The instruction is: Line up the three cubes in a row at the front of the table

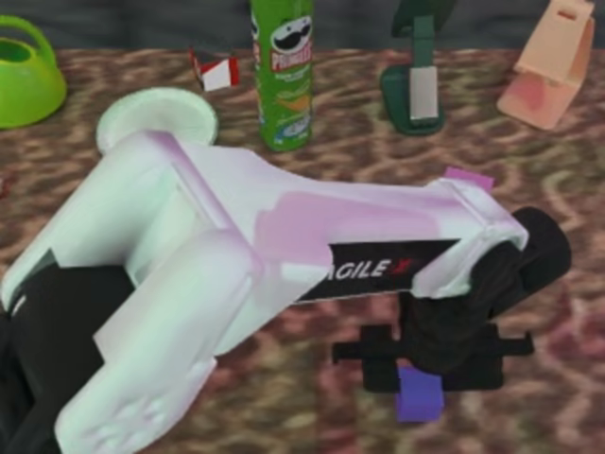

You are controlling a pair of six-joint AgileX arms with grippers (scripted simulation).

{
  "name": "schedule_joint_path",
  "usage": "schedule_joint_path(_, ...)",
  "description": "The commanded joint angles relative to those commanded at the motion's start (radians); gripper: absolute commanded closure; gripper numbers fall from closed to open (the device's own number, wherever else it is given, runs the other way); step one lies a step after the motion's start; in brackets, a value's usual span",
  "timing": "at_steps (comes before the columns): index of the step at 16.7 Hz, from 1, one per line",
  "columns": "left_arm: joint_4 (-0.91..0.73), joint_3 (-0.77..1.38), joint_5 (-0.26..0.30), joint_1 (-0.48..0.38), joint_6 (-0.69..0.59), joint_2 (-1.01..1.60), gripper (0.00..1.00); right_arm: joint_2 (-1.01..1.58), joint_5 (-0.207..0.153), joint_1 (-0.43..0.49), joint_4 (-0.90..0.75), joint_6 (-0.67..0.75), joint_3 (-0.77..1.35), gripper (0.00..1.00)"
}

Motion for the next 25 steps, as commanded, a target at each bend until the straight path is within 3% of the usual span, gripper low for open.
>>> schedule_joint_path(3,0.0,0.0,0.0,0.0,0.0,0.0,0.02,0.0,0.0,0.0,0.0,0.0,0.0,0.0)
schedule_joint_path(4,0.0,0.0,0.0,0.0,0.0,0.0,0.0,0.0,0.0,0.0,0.0,0.0,0.0,0.0)
schedule_joint_path(13,-0.004,0.003,0.0,0.0,0.0,-0.001,0.0,0.0,0.0,0.0,0.0,0.0,0.0,0.0)
schedule_joint_path(20,-0.214,0.145,-0.001,0.012,-0.008,-0.064,0.0,0.0,0.0,0.0,0.0,0.0,0.0,0.0)
schedule_joint_path(25,-0.231,0.157,-0.001,0.01,-0.007,-0.071,0.0,0.0,0.0,0.0,0.0,0.0,0.0,0.0)
